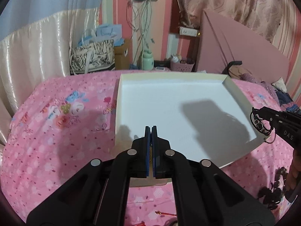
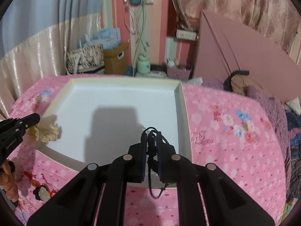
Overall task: Organize jewelry
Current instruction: 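Carry the scrunchie into the white tray with the left tool while the right tool drops the earphones there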
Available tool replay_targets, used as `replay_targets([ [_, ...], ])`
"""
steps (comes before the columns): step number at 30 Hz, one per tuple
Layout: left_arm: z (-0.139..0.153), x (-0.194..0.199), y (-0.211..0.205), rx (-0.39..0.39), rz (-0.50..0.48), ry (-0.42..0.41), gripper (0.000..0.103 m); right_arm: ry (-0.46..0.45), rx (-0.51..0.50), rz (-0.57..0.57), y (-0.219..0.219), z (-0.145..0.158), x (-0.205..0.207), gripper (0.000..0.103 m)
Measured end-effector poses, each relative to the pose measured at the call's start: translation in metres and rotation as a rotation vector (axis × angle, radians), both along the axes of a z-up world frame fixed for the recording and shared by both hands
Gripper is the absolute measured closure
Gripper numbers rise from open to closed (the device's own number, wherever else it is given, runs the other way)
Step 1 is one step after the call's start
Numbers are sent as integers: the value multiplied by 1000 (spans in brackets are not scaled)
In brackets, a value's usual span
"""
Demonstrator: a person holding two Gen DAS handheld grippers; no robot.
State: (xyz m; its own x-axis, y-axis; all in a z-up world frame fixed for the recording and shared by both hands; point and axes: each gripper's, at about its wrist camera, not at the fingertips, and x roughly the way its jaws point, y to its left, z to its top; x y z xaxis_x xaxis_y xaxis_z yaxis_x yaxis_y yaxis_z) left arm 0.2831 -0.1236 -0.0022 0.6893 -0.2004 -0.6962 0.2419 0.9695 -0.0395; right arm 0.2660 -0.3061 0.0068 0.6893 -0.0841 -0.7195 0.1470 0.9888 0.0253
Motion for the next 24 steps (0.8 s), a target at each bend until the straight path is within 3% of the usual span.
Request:
replay_targets([
  [12, -41, 15, -6, 60, 2, 103, 103, 150, -30, 28, 16, -36, 31, 94],
  [24, -46, 22, 3, 103, 15, 139, 103, 250, 47, 32, 35, -47, 23, 94],
])
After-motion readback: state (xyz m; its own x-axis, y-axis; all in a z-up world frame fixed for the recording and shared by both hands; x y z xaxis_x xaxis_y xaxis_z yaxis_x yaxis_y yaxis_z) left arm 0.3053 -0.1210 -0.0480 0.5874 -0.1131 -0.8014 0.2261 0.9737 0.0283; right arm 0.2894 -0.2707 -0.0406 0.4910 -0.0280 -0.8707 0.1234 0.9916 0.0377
